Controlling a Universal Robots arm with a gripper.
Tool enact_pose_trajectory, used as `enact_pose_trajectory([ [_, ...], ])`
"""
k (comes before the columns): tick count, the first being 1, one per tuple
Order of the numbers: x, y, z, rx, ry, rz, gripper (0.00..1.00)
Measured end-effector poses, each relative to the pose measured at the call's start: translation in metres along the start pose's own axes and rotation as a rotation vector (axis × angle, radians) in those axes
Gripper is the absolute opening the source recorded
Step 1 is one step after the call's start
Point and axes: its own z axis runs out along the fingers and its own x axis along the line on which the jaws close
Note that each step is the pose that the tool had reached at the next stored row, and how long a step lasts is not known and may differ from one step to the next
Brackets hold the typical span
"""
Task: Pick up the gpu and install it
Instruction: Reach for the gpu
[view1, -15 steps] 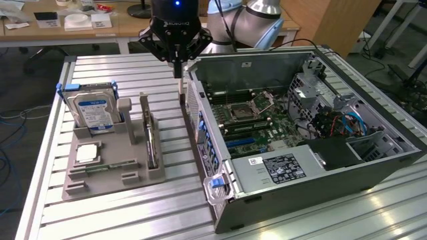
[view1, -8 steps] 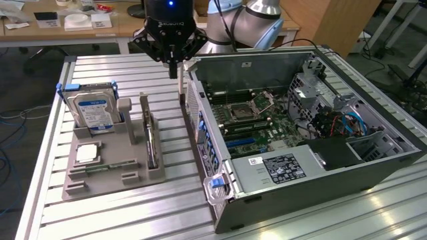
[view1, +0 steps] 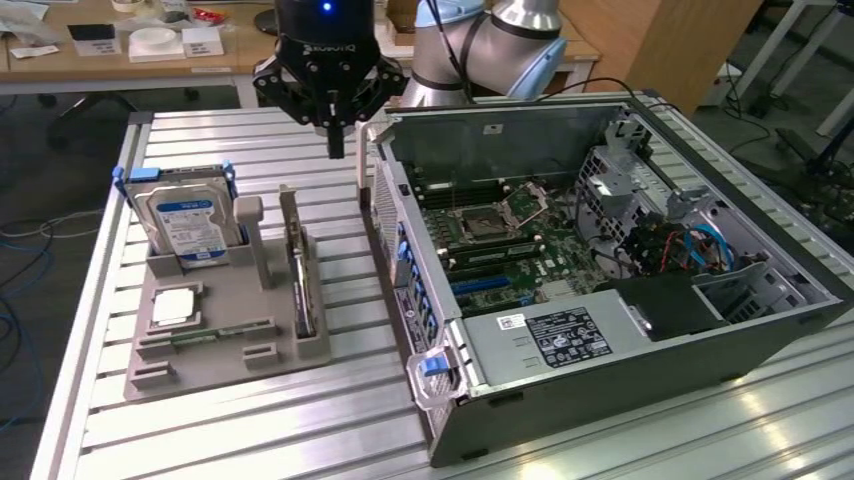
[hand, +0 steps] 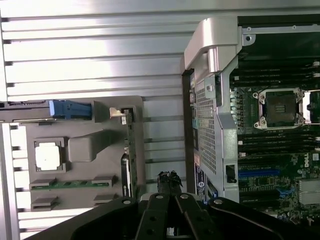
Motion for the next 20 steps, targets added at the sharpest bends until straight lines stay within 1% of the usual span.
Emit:
enact_pose_trajectory([
  [9, 0.010, -0.0008, 0.0000, 0.0000, 0.0000, 0.000, 0.11],
  [20, 0.025, -0.0019, -0.0001, 0.0000, 0.0000, 0.000, 0.11],
])
